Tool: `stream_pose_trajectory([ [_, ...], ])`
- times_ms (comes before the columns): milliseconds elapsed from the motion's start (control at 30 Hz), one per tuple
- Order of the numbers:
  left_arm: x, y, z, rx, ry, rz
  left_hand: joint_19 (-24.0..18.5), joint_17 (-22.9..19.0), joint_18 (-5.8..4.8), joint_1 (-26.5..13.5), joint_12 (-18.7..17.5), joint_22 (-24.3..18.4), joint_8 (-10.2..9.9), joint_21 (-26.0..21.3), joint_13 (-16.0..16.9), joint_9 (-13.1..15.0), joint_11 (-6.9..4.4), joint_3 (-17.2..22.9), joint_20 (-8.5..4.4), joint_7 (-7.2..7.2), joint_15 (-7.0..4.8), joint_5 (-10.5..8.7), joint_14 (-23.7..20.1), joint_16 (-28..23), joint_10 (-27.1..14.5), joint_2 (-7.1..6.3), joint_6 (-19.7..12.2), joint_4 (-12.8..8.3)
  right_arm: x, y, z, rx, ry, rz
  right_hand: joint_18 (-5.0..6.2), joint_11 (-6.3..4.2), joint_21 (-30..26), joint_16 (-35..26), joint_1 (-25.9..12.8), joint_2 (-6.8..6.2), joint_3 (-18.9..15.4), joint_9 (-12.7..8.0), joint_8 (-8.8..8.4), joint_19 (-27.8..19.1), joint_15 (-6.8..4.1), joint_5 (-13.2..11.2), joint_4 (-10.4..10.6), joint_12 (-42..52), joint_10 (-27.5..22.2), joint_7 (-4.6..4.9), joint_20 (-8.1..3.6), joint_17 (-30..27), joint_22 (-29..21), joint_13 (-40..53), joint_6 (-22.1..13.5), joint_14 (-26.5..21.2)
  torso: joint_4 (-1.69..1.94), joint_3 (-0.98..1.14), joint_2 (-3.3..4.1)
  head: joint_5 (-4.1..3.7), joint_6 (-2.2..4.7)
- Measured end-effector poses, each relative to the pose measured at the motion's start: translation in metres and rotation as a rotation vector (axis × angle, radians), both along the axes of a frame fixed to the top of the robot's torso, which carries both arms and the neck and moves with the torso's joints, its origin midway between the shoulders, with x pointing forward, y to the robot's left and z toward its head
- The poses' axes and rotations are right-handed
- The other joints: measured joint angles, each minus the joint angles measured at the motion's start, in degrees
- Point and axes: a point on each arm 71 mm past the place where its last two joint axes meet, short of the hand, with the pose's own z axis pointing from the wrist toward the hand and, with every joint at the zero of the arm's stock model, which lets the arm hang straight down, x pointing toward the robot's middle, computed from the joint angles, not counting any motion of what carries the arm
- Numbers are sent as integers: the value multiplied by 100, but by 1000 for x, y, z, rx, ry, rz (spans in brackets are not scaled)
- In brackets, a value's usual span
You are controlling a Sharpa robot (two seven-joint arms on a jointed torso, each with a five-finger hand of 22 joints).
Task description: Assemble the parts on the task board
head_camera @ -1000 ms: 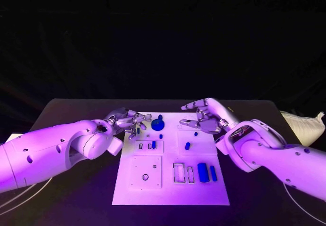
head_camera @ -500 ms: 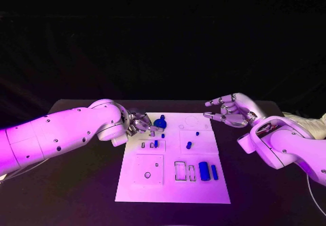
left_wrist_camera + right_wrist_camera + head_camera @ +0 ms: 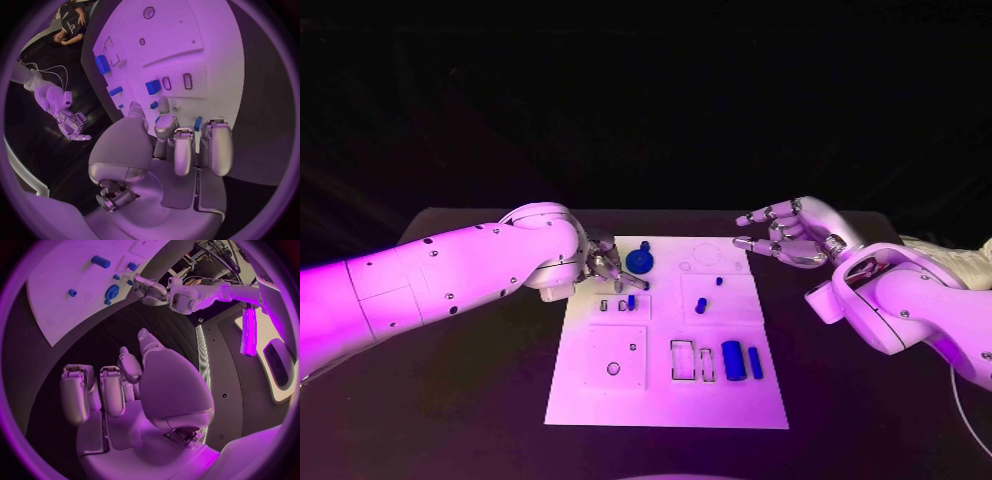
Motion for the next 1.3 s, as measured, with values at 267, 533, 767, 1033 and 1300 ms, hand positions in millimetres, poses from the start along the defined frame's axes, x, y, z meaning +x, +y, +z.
stream_pose_trajectory([
  [267,0,-3,-2,36,22,-19,-5,0,0,9,41,-1,140,15,53,201,0,-50,-19,-12,0,0,0,0,0,45,-87,-7,3,2,-3,-8,14,0,1,9,-32,-32,0,0,-18,-5,0,-51,0,177,-18,-74,-32,0,-11,0,0,-61,0,0,-1,-11,3,5,-10],
  [533,-1,-7,-3,53,45,-37,-14,-1,1,107,64,-1,217,39,77,321,-20,-50,-28,-31,0,0,0,0,21,143,-146,-7,3,5,-4,-15,21,3,1,1,-54,-55,0,0,-18,-5,0,-51,0,177,-17,-74,-40,0,-10,-1,-1,-61,0,0,-6,-8,10,14,-14],
  [767,-1,-11,-5,63,60,-52,-14,-1,0,150,64,-1,262,39,81,398,-20,-49,-28,-22,0,0,0,0,21,186,-180,-7,4,6,-5,-19,25,4,1,1,-54,-55,0,0,-18,-5,0,-51,0,177,-18,-74,-40,0,-10,-2,-2,-74,0,0,-9,-4,11,4,-36],
  [1033,0,-13,-6,68,70,-59,-14,-2,1,264,64,-2,323,38,83,493,-20,-49,-28,-15,1,0,0,0,21,300,-247,-7,4,7,-6,-21,28,6,1,1,-54,-55,23,23,-18,-5,0,-92,0,201,-17,-97,-40,0,-11,-2,-2,-74,0,0,-10,0,15,-13,-48],
  [1300,0,-16,-8,67,85,-63,-14,-2,1,357,64,-2,352,38,96,562,-20,-33,-28,-30,1,0,0,0,20,341,-269,-23,4,10,-7,-21,32,12,1,1,-54,-55,23,23,-18,-5,0,-92,0,200,-17,-97,-40,0,-11,-3,-2,-79,0,0,-6,-2,14,-23,-61],
])
